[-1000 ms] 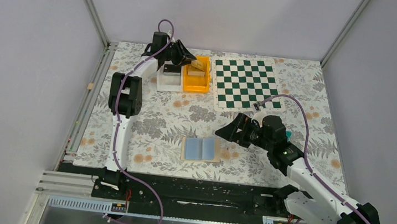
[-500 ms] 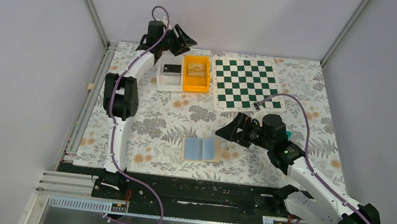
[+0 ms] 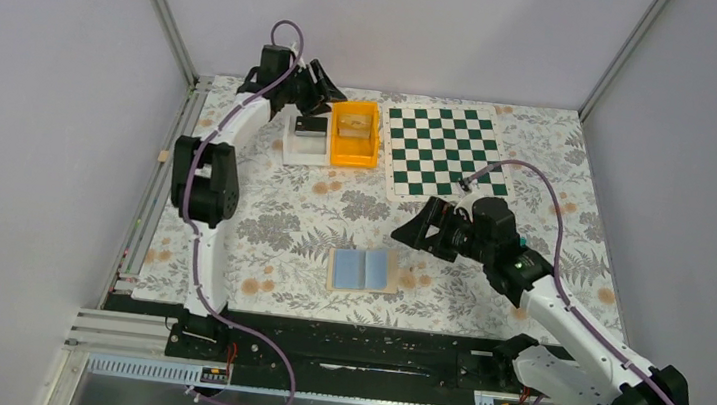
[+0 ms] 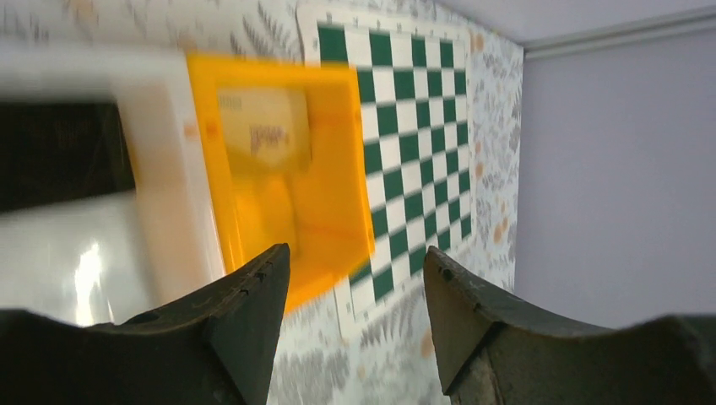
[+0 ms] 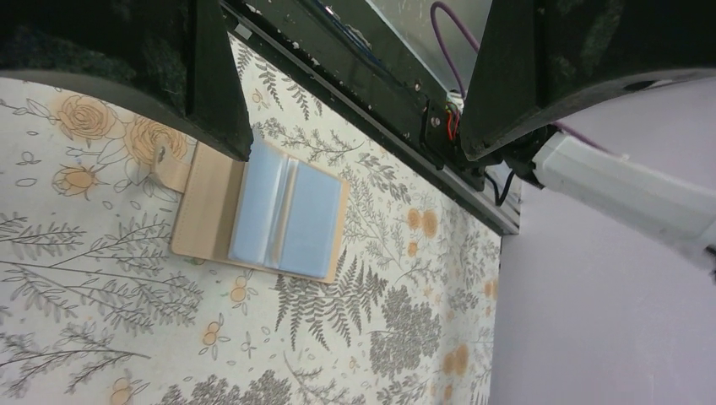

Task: Take the credit cards out of the card holder
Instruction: Remove the credit card from the card holder.

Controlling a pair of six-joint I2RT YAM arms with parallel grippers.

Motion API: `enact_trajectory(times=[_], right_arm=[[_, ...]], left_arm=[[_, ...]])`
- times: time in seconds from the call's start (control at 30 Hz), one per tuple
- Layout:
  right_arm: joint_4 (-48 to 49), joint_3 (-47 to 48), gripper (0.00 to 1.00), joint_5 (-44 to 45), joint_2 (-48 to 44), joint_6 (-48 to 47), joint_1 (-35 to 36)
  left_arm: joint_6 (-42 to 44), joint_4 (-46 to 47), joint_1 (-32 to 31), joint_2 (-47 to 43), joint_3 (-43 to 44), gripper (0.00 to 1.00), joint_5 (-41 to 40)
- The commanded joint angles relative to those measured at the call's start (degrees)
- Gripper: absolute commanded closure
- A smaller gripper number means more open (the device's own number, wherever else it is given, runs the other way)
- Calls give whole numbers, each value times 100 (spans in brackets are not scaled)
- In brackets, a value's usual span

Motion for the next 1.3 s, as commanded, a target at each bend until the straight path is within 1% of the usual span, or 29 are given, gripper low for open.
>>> enact_trajectory(times=[0.0, 0.1, 0.17, 0.27, 0.4, 0.5, 0.57, 0.7, 0.73, 0.77, 0.83, 0.9, 1.0, 1.1, 1.17, 1.27], right_arm=[[-579, 490, 1, 407, 63, -194, -4], [-549, 548, 1, 471, 110, -122, 109], [-491, 583, 4, 456, 227, -94, 277], [-337, 598, 10, 417, 428, 18, 567], [150, 379, 18, 530, 676, 326, 1032], [569, 334, 28, 584, 1039, 529, 1287], [660, 450, 32, 656, 1356, 560, 1456], [292, 807, 33, 1082, 1917, 480, 1763], [196, 903, 32, 1235, 2034, 469, 1849], [34, 1031, 30, 1403, 2151, 441, 1943], [-444, 1369, 24, 2055, 2383, 342, 2190], [-836, 1675, 22, 2667, 2599, 306, 2417], [-986, 1890, 20, 3172, 2918, 411, 2650], [-1356, 2278, 18, 3761, 3342, 481, 2812], [-1606, 2524, 18, 3934, 3663, 467, 2903], [-1568, 2733, 16, 3942, 3997, 419, 3018]], left_arm=[[313, -378, -22, -1932, -1114, 42, -55], [258, -441, -127, -3045, -2435, 42, -91], [280, -411, -255, -3746, -3434, 42, -116], [160, -420, -407, -4646, -4537, 42, 21], [64, -414, -531, -5522, -5726, 42, 329], [147, -415, -655, -5980, -6452, 42, 382], [221, -419, -686, -6186, -6865, 42, 399], [202, -306, -686, -6458, -7381, 42, 694], [217, -302, -686, -6524, -7463, 43, 659], [285, -424, -689, -6607, -7496, 44, 425], [412, -798, -682, -6887, -7489, 44, -195], [435, -1045, -681, -7185, -7465, 43, -496], [422, -1173, -685, -7697, -7485, 43, -786], [598, -1522, -686, -8104, -7302, 42, -1103], [736, -1753, -687, -8297, -7165, 41, -1287], [907, -2042, -686, -8419, -7003, 39, -1492]])
